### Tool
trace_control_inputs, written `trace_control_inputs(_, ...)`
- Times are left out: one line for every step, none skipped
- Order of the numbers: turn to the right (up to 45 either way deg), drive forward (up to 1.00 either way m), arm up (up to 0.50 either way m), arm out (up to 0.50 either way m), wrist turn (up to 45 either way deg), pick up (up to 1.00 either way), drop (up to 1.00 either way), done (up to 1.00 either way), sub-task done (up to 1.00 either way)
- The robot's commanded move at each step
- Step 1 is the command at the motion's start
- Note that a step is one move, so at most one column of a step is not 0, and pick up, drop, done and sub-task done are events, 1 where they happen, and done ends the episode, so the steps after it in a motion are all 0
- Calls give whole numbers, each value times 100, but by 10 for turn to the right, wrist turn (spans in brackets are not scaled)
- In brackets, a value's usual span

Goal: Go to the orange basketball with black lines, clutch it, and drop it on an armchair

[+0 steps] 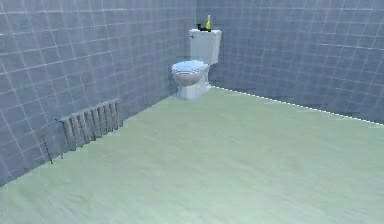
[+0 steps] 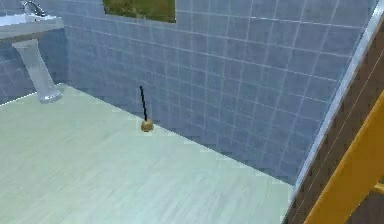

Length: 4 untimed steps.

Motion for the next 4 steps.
trace_control_inputs(270, 0, 0, 0, 0, 0, 0, 0, 0)
trace_control_inputs(0, 40, 0, 0, 0, 0, 0, 0, 0)
trace_control_inputs(-450, 0, 0, 0, 0, 0, 0, 0, 0)
trace_control_inputs(-360, 0, 0, 0, 0, 0, 0, 0, 0)
